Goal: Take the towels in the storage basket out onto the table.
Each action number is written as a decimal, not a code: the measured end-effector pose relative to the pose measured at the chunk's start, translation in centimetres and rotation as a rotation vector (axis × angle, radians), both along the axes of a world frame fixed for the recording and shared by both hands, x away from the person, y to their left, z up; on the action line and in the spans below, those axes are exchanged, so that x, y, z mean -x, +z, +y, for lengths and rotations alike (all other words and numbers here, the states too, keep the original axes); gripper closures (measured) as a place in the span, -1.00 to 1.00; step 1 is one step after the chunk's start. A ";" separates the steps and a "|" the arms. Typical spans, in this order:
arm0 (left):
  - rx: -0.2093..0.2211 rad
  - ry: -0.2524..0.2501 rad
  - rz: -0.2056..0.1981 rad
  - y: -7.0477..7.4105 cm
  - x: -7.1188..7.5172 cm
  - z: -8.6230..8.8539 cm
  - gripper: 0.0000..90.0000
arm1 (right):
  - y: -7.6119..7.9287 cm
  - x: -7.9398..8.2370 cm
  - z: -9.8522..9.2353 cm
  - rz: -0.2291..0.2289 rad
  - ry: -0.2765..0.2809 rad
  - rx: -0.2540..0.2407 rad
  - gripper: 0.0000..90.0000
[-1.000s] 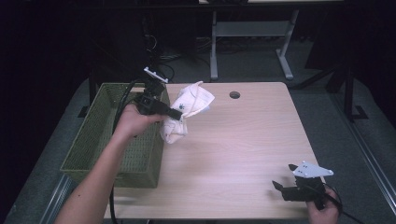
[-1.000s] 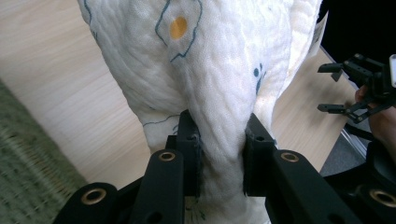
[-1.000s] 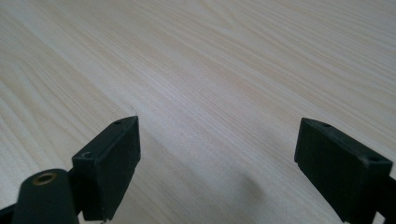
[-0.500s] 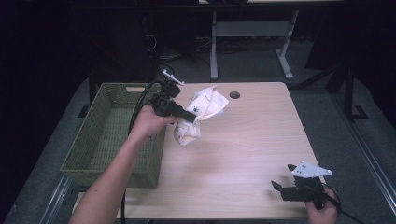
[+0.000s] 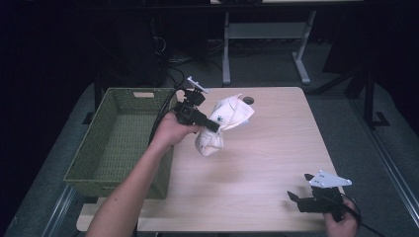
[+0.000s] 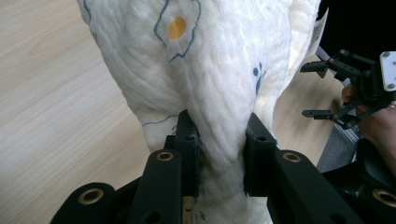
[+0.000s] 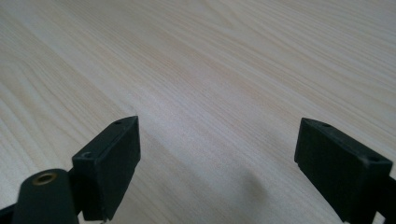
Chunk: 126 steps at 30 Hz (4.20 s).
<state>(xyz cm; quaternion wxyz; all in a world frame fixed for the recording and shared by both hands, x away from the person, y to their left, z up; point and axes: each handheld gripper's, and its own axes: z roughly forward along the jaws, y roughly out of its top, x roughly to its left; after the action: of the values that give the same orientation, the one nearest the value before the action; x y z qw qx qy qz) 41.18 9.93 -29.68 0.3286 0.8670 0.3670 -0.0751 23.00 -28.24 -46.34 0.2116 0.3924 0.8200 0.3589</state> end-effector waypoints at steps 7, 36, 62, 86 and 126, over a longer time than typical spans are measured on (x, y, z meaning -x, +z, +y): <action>-0.008 -0.009 -0.005 -0.5 -0.2 -1.2 0.58 | 0.0 0.0 -0.1 -0.001 0.001 -0.003 -0.69; -0.023 -0.034 0.054 -6.5 -1.4 -7.5 0.56 | 0.0 -0.3 -0.2 0.000 -0.014 -0.011 -0.69; -0.048 -0.014 0.118 -11.7 -1.2 -10.9 0.41 | 0.0 -0.4 -0.4 0.003 -0.012 -0.015 -0.69; -0.003 -0.023 0.028 -11.5 0.4 -10.1 0.00 | 0.2 -0.3 -0.5 -0.011 -0.012 -0.013 -0.69; 0.113 -0.048 -0.101 -9.5 6.4 -2.9 -0.47 | -0.1 -1.2 -1.2 0.011 -0.058 0.007 -0.69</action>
<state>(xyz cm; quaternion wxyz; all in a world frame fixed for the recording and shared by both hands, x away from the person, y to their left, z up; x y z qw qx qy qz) 34.77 7.07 -39.18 0.3932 0.8582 0.3245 -0.0597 24.17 -29.43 -46.46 0.2185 0.4173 0.8108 0.3476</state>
